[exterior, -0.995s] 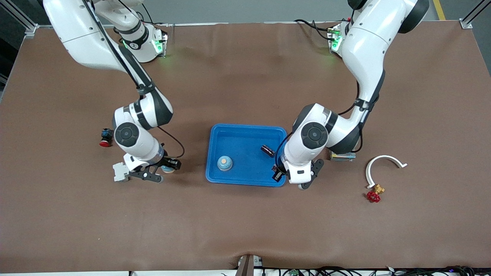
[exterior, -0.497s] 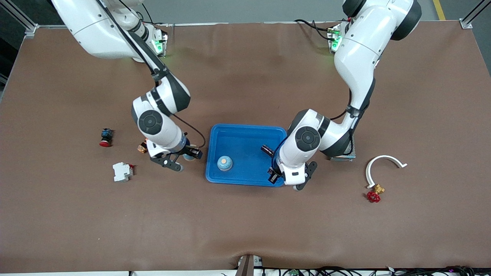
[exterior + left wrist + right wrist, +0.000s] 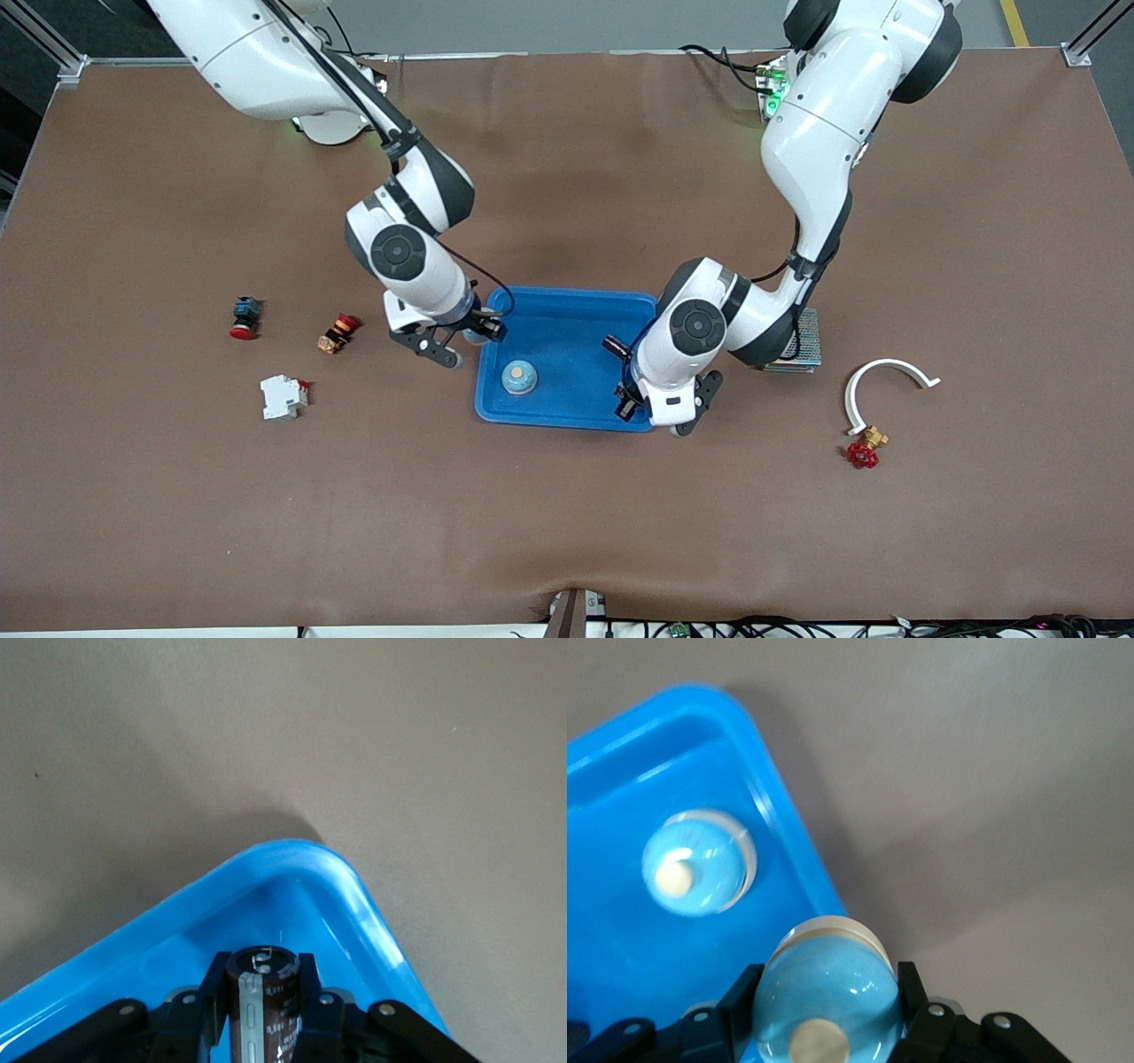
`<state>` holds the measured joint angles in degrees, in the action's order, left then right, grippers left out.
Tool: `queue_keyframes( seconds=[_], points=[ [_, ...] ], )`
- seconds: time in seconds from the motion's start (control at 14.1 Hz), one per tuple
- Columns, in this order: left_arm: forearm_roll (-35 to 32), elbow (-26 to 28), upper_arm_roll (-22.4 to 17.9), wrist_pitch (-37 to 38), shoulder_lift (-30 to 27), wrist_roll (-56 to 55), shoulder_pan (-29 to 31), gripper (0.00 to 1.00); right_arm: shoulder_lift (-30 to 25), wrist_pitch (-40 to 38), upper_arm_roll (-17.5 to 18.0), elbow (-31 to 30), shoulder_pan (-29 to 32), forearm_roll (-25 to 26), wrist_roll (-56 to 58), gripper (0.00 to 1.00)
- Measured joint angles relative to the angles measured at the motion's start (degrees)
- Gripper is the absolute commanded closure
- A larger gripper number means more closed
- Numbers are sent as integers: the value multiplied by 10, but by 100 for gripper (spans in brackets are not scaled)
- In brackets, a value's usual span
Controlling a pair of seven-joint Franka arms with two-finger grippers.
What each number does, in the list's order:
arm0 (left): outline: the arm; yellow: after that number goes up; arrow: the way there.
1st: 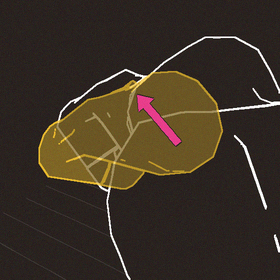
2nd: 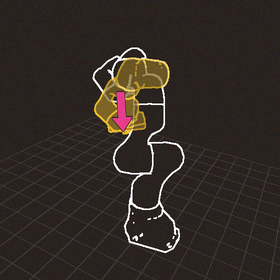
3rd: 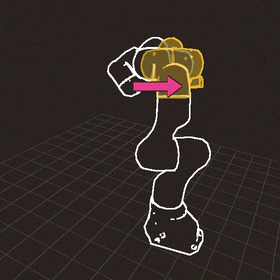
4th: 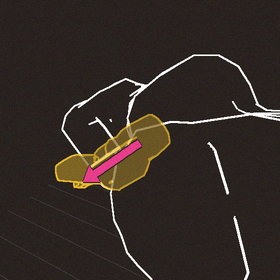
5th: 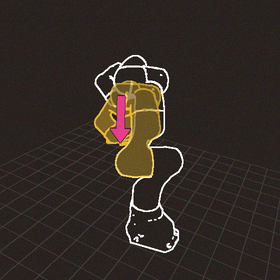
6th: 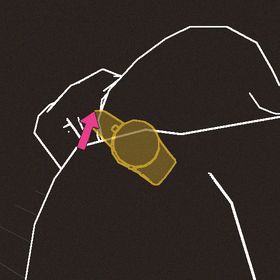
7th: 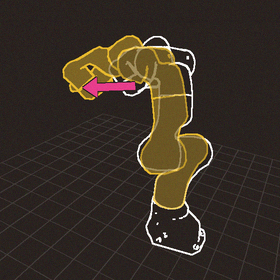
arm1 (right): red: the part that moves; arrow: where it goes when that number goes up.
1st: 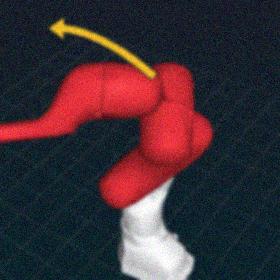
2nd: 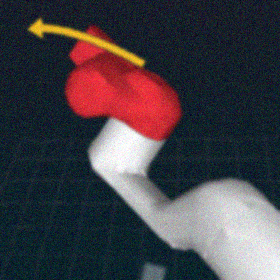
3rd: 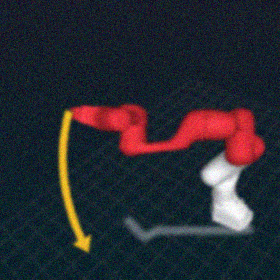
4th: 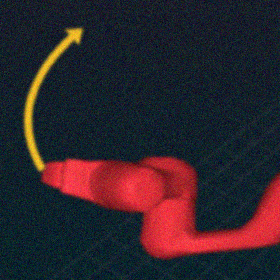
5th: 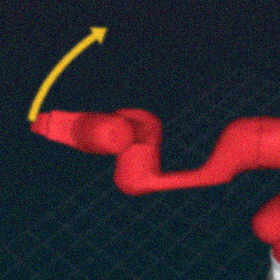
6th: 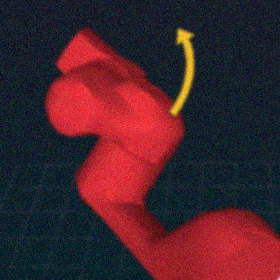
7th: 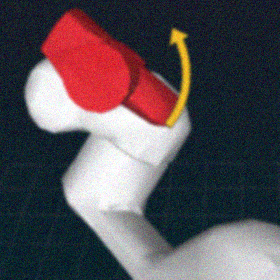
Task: Place electrolytic capacitor and blue bell in tray
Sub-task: 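Carry the second bell and capacitor over the tray with both grippers, then open the left gripper over the tray while the right gripper lowers the bell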
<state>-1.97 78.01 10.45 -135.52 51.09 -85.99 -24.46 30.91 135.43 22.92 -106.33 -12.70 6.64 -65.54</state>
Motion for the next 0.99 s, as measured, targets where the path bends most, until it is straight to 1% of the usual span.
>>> queue_keyframes(
  seconds=[0.14, 0.21, 0.36, 0.43, 0.5, 0.57, 0.64, 0.78, 0.99],
  points=[
    [0, 0, 0, 0, 2, 0, -2, 92, 0, 0, 0, 0, -19, 0, -25, 100],
    [0, 0, 0, 0, 2, 0, -3, 85, 0, 0, 0, 0, -27, 0, -35, 100],
    [0, 0, 0, 0, 2, 0, -3, 61, 0, 0, 0, 0, -40, 0, -54, 100],
    [0, 0, -1, 0, 2, 0, -3, 45, 0, 0, 0, 0, -44, 0, -59, 100],
    [0, 0, -1, 0, 2, 0, -3, 34, 0, 0, 0, -1, -45, 0, -60, 100],
    [0, 0, -3, 0, 2, 0, -3, 4, 0, 1, -1, -1, -46, 1, -61, 100],
    [0, 0, -5, 0, 2, 0, -3, 0, 0, 2, -1, -2, -46, 1, -61, 100],
    [0, -1, -8, 0, 2, 0, -3, 0, 0, 13, -4, -6, -50, 4, -64, 100],
    [0, -10, -14, 3, -3, 0, -3, 0, 8, 27, -5, -11, -55, 30, -89, 100]
  ],
)
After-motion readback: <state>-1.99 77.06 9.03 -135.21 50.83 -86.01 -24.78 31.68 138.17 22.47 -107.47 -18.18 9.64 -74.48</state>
